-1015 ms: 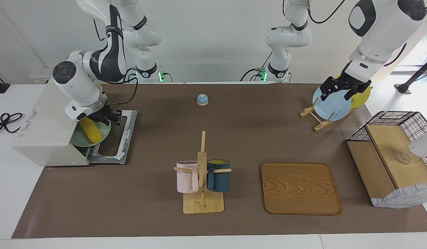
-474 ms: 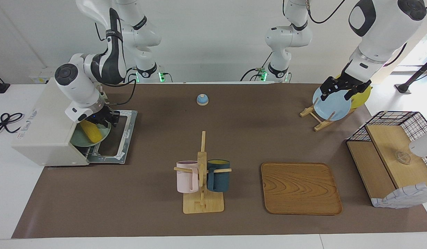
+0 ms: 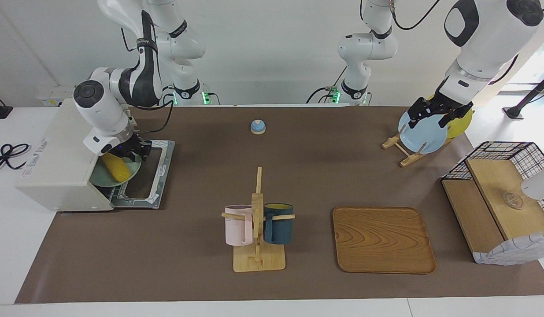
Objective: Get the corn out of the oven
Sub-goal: 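Reach into the oven and grasp the green plate with the right gripper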
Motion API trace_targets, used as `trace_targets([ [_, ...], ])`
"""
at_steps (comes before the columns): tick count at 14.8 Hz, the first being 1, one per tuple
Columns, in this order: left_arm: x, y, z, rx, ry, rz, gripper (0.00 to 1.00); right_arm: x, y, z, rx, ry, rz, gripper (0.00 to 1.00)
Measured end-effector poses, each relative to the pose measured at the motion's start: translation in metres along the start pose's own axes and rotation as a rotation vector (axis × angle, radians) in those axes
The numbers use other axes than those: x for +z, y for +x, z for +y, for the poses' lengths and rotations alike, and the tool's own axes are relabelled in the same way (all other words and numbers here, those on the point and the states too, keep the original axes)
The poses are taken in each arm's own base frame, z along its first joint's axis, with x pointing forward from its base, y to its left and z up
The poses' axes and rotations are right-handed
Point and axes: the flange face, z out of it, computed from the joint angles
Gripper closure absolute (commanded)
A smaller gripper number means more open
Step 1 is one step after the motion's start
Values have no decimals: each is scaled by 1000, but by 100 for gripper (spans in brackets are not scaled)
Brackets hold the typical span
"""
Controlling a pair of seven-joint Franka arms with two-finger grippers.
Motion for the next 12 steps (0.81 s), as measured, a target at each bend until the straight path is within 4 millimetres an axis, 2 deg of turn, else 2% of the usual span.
trace_targets([
  [1, 0, 0, 0, 0, 0, 0, 0, 1, 0, -1, -1, 0, 2, 76],
  [2, 0, 0, 0, 0, 0, 0, 0, 2, 0, -1, -3, -2, 8, 98],
  [6, 0, 0, 0, 0, 0, 0, 0, 4, 0, -4, -10, -5, 7, 100],
  [9, 0, 0, 0, 0, 0, 0, 0, -2, -2, -4, -20, -20, 16, 100],
  [12, 0, 0, 0, 0, 0, 0, 0, -2, -1, -12, -54, -51, 9, 100],
])
